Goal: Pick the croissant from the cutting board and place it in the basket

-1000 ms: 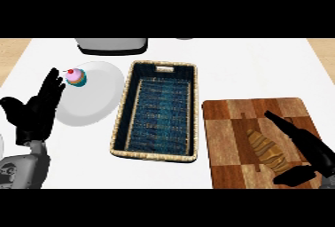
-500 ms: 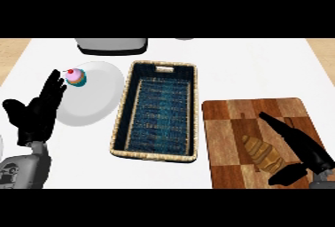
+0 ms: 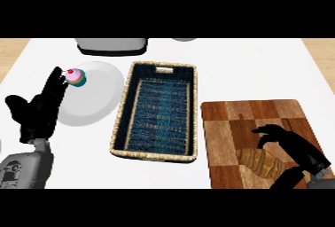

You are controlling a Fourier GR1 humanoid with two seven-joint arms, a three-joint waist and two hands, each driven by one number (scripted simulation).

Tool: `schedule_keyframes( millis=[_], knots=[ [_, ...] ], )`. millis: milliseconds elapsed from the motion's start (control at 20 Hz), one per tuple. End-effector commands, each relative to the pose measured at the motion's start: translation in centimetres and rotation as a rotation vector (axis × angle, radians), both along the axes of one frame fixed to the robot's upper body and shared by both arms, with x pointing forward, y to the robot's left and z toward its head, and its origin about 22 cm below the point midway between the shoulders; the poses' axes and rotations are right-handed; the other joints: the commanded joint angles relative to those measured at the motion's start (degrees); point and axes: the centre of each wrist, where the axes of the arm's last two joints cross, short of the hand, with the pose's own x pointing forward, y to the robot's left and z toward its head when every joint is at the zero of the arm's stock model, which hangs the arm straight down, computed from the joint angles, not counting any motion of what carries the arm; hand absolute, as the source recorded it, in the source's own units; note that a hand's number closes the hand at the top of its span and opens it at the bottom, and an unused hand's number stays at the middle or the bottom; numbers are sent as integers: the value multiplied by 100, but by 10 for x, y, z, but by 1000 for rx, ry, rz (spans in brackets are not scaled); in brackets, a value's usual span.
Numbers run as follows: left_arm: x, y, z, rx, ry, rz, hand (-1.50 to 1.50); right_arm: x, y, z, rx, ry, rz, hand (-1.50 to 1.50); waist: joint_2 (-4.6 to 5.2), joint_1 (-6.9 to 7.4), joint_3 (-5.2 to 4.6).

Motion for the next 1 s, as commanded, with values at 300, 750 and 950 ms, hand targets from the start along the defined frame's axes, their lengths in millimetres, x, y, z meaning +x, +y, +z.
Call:
schedule_keyframes(
  millis=[300,750,950],
  knots=[
    [-5,-10,0,-8,6,2,0,-22,81,-37,61,50,62,150,59,10,106],
    [-4,-8,-3,-7,13,-20,0,-98,222,-36,178,82,271,150,45,163,110],
    [-1,-6,1,1,1,2,0,-133,251,-21,356,43,242,150,37,-37,145]
  ],
)
